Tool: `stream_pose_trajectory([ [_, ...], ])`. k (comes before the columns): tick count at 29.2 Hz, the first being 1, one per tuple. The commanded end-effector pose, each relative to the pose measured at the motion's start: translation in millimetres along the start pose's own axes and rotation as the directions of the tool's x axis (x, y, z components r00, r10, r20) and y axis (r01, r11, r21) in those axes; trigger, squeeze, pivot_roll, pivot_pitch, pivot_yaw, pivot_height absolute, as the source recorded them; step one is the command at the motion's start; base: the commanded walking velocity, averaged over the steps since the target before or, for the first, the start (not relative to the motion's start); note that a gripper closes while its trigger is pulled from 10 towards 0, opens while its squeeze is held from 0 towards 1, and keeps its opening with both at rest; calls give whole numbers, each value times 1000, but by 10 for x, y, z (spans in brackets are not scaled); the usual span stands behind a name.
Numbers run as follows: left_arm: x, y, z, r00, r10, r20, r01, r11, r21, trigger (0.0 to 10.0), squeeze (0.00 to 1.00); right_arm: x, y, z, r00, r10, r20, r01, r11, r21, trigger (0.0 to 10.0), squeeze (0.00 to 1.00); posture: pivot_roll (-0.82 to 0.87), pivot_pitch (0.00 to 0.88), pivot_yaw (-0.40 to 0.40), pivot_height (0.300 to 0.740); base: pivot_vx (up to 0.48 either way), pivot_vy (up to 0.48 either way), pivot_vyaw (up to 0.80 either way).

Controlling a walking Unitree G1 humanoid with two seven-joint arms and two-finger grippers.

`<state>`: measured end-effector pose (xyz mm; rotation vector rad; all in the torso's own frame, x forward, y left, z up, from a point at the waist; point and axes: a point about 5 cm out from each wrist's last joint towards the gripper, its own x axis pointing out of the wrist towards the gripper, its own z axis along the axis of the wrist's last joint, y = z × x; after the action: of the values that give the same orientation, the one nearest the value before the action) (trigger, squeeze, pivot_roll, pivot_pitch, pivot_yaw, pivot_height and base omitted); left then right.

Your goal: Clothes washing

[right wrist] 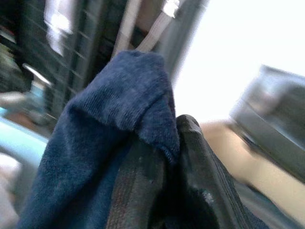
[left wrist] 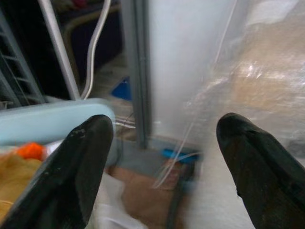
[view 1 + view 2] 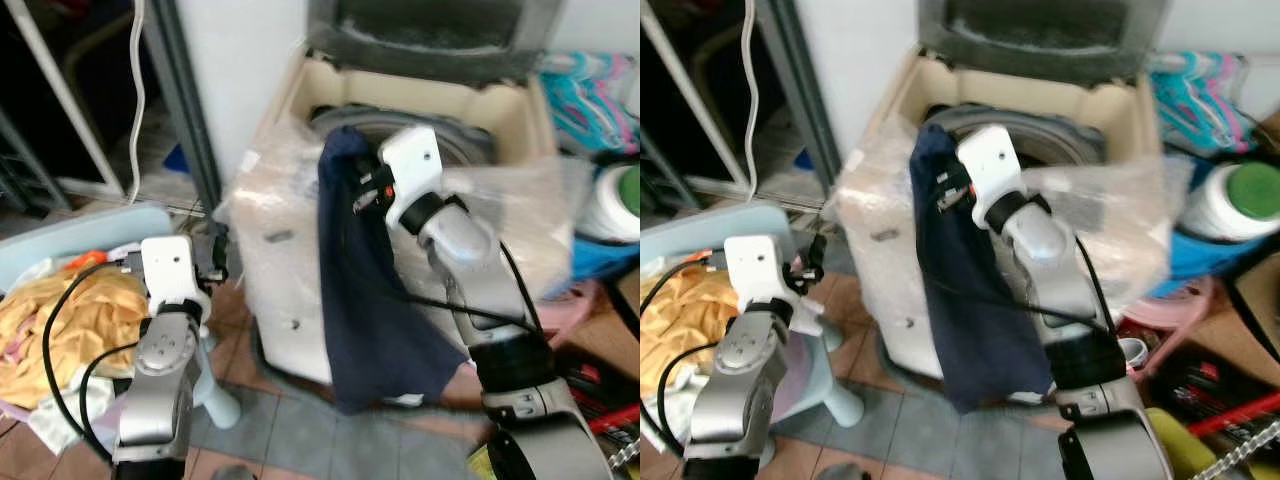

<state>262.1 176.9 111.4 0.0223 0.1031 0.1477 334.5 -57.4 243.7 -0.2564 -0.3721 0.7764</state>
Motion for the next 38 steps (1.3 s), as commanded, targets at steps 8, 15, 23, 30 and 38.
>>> stream_pose_trajectory([
  [8, -14, -150, 32, 999, -43, 10, 43, 999, -22, 10000, 0, -195, -1650, 683, 648, -758, 73, 743, 651, 154, 10000, 0, -24, 0, -30, 740, 0, 0, 0],
  [15, -29, -141, 27, 1000, -27, 8, 27, 999, -29, 10000, 0, -531, -1783, 413, 559, -829, -5, 828, 557, 62, 10000, 0, -27, 0, -37, 740, 0, 0, 0],
  [23, -14, -172, 17, 999, -53, -1, 53, 998, -25, 10000, 0, -450, -916, -636, 803, -406, -437, 503, 854, 132, 10000, 0, -49, 0, -18, 740, 0, 0, 0],
  [30, -1, -198, 32, 998, -64, 5, 64, 998, -25, 10000, 0, -572, -799, -674, 826, -374, -423, 474, 866, 161, 10000, 1000, -50, 0, -15, 740, 0, 0, 0],
  [38, -1, -189, 27, 998, -66, 6, 66, 998, -17, 10000, 0, -695, -410, -375, 969, 43, -245, 36, 950, 309, 10000, 1000, -52, 0, -13, 740, 0, 0, 0],
])
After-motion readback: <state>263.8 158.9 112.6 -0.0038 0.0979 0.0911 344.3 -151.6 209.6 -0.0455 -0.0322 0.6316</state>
